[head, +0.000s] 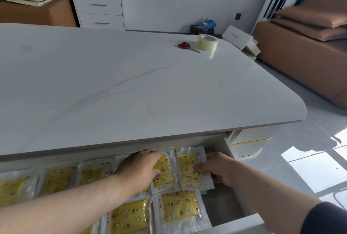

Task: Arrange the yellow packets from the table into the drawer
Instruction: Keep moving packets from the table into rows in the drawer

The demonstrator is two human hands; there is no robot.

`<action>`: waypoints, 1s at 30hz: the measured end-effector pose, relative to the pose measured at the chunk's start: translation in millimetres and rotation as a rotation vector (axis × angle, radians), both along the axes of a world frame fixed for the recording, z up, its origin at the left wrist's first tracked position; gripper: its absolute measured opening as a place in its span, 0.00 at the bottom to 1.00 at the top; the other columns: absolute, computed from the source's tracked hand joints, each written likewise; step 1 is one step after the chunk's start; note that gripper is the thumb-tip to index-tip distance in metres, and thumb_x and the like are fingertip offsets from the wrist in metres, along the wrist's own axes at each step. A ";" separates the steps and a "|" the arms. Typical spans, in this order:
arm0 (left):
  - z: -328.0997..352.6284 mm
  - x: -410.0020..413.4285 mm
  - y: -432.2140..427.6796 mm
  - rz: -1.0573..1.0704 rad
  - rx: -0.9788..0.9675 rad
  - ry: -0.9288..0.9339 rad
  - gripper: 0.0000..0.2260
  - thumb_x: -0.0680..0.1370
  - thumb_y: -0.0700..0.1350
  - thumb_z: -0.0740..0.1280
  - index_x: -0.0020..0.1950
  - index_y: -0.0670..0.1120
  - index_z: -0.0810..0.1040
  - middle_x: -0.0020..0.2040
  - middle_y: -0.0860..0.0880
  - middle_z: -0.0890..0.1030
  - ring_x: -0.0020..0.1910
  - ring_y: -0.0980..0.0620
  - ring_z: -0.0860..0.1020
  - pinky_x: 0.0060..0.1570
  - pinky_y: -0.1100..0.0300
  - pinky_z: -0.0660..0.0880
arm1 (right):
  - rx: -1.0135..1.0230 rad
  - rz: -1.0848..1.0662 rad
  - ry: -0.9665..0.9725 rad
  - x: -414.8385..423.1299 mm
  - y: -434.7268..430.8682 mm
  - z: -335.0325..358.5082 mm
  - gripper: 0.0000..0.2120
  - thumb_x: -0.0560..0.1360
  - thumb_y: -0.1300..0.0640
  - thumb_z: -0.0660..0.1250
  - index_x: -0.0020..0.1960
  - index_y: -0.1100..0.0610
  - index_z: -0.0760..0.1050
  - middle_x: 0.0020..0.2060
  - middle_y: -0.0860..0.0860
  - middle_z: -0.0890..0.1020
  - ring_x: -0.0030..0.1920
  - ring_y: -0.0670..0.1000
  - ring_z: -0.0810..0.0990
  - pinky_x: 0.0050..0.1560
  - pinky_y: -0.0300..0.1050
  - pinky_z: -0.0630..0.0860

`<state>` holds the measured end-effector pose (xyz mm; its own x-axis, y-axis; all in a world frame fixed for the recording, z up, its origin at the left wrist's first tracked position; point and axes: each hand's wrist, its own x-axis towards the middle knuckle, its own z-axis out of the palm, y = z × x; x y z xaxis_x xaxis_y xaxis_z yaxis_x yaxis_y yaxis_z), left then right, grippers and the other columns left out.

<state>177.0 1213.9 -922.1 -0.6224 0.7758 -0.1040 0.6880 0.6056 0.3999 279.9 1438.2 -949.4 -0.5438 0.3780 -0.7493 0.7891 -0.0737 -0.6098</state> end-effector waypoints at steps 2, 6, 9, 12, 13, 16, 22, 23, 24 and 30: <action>-6.5 -0.6 -0.7 -0.121 -0.074 0.104 0.16 0.77 0.56 0.65 0.61 0.49 0.76 0.61 0.53 0.75 0.60 0.53 0.72 0.63 0.57 0.69 | -0.005 0.008 0.016 -1.2 -1.0 -0.8 0.19 0.68 0.62 0.77 0.58 0.59 0.79 0.47 0.56 0.87 0.49 0.57 0.86 0.54 0.58 0.81; -13.0 -1.8 0.0 -0.244 -0.185 0.150 0.17 0.77 0.57 0.64 0.63 0.51 0.77 0.67 0.53 0.73 0.68 0.51 0.68 0.72 0.55 0.57 | 0.030 0.039 0.009 -1.4 -2.8 -0.8 0.18 0.68 0.61 0.77 0.58 0.58 0.79 0.47 0.55 0.87 0.49 0.56 0.86 0.54 0.57 0.81; -13.0 -3.8 1.1 -0.243 -0.165 0.115 0.16 0.77 0.57 0.64 0.61 0.51 0.78 0.64 0.54 0.77 0.65 0.53 0.71 0.72 0.56 0.60 | 0.078 0.068 0.013 -2.0 -6.6 1.2 0.16 0.70 0.61 0.76 0.56 0.58 0.80 0.47 0.54 0.87 0.48 0.54 0.86 0.53 0.56 0.82; -14.9 -4.9 0.2 -0.235 -0.154 0.088 0.16 0.77 0.56 0.64 0.62 0.51 0.77 0.66 0.53 0.76 0.67 0.52 0.70 0.71 0.56 0.61 | 0.111 0.080 0.023 -2.8 -9.6 4.5 0.14 0.70 0.60 0.76 0.55 0.57 0.80 0.46 0.53 0.87 0.46 0.53 0.86 0.49 0.52 0.83; -15.2 -5.1 -0.3 -0.236 -0.146 0.080 0.17 0.78 0.56 0.64 0.63 0.51 0.77 0.68 0.53 0.75 0.68 0.52 0.69 0.72 0.56 0.60 | 0.120 0.088 0.029 -2.8 -10.3 5.7 0.14 0.70 0.60 0.76 0.55 0.58 0.80 0.46 0.53 0.87 0.46 0.52 0.86 0.49 0.51 0.83; -15.7 -6.1 -2.1 -0.238 -0.124 0.052 0.19 0.78 0.55 0.63 0.69 0.54 0.72 0.74 0.54 0.67 0.74 0.51 0.62 0.74 0.58 0.52 | 0.189 0.140 0.055 -2.9 -12.8 8.8 0.15 0.70 0.60 0.75 0.56 0.58 0.79 0.47 0.52 0.86 0.46 0.51 0.85 0.49 0.48 0.83; -17.3 -6.9 -5.4 -0.252 -0.140 0.042 0.22 0.79 0.56 0.61 0.73 0.55 0.66 0.77 0.54 0.59 0.77 0.51 0.56 0.73 0.58 0.45 | 0.540 0.382 0.018 -0.6 -12.8 20.2 0.22 0.71 0.48 0.73 0.62 0.54 0.74 0.54 0.48 0.81 0.52 0.49 0.81 0.54 0.46 0.80; -16.5 -5.9 -5.8 -0.259 -0.147 0.048 0.23 0.79 0.56 0.61 0.74 0.55 0.65 0.78 0.53 0.58 0.77 0.51 0.55 0.73 0.59 0.45 | 0.636 0.427 -0.012 0.5 -11.5 22.6 0.26 0.71 0.45 0.72 0.65 0.53 0.71 0.56 0.49 0.80 0.54 0.50 0.80 0.55 0.46 0.79; -15.3 -5.1 -6.1 -0.266 -0.154 0.053 0.23 0.79 0.56 0.61 0.74 0.55 0.65 0.78 0.53 0.58 0.77 0.51 0.55 0.73 0.58 0.45 | 0.719 0.460 -0.034 1.3 -10.9 24.8 0.30 0.71 0.42 0.70 0.68 0.53 0.69 0.60 0.50 0.78 0.57 0.51 0.78 0.57 0.46 0.78; -8.0 -3.6 -6.0 -0.291 -0.162 0.065 0.22 0.78 0.57 0.63 0.71 0.54 0.69 0.75 0.51 0.65 0.74 0.51 0.61 0.73 0.58 0.53 | 0.846 0.675 0.102 -0.8 -19.5 24.4 0.31 0.69 0.43 0.72 0.70 0.45 0.69 0.67 0.49 0.67 0.66 0.53 0.70 0.67 0.45 0.70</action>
